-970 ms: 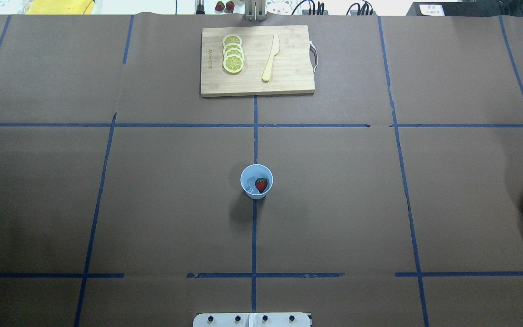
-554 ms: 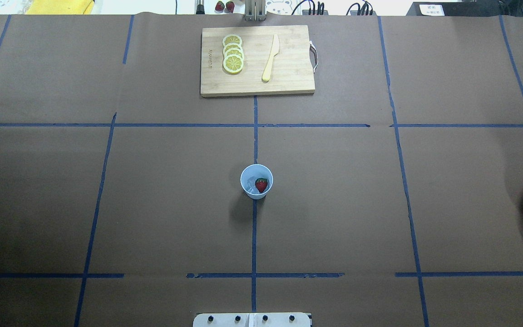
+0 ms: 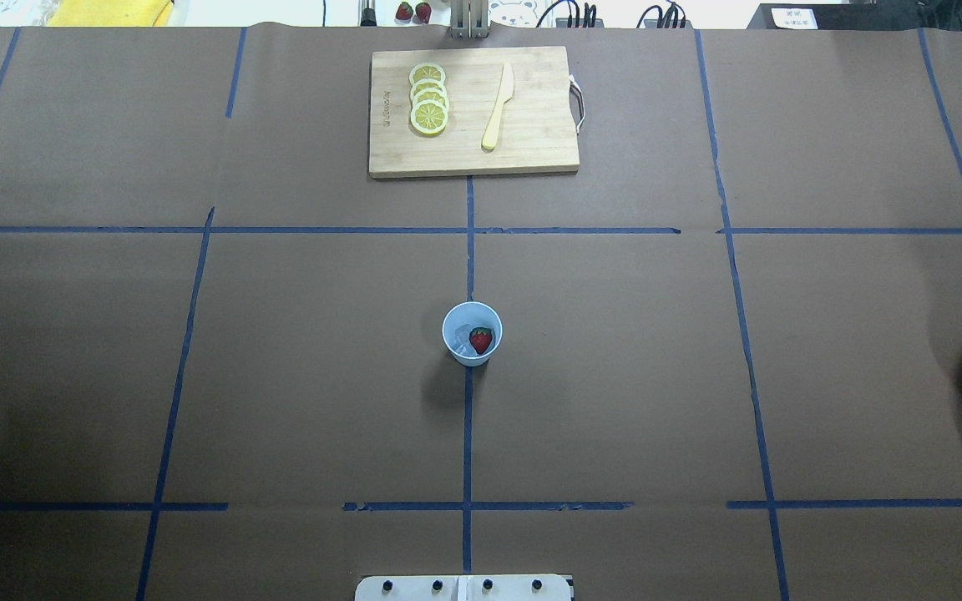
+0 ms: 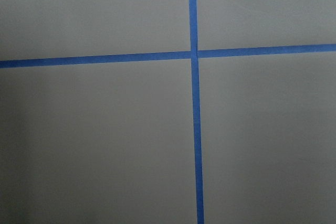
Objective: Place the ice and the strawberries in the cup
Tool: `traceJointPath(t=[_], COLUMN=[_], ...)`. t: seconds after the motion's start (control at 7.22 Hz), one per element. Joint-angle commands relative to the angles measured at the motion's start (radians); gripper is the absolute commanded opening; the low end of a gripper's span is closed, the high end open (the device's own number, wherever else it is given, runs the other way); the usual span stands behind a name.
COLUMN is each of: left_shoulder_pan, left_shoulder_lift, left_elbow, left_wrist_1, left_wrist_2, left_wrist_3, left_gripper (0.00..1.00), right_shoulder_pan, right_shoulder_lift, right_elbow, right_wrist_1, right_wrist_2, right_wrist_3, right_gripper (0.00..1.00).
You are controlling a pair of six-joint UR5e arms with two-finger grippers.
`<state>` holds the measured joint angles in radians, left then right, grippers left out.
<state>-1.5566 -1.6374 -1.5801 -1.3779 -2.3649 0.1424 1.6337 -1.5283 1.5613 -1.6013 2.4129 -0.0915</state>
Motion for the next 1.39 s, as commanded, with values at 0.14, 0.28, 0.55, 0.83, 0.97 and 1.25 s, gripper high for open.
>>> traceJointPath(t=[0.14, 0.28, 0.55, 0.83, 0.97, 1.25], left_shoulder_pan=[-0.01, -0.01, -0.01, -0.011, -0.013, -0.014], left_shoulder_lift=[0.005, 0.01, 0.007, 0.007, 0.007, 0.011], left_elbow=[0.018, 0.018, 0.023, 0.029, 0.029, 0.063], left_wrist_1=[-0.01, -0.012, -0.016, -0.026, -0.041, -0.126], left_wrist_2=[-0.045, -0.04, -0.036, -0.016, -0.016, -0.014], left_wrist_3=[0.049, 0.077, 0.068, 0.062, 0.06, -0.018], left_gripper=[1.0, 1.0, 1.0, 1.0, 1.0, 1.0], right_shoulder_pan=[0.0, 0.0, 0.0, 0.0, 0.0, 0.0], right_shoulder_lift=[-0.006, -0.006, -0.006, -0.006, -0.006, -0.006], right_elbow=[-0.006, -0.004, -0.004, -0.006, -0.007, -0.006], right_wrist_1=[0.0, 0.0, 0.0, 0.0, 0.0, 0.0], right_wrist_2=[0.0, 0.0, -0.002, -0.005, -0.006, -0.006], right_wrist_3=[-0.002, -0.002, -0.004, -0.004, -0.004, -0.002], right_gripper=[0.99, 0.99, 0.99, 0.99, 0.99, 0.99])
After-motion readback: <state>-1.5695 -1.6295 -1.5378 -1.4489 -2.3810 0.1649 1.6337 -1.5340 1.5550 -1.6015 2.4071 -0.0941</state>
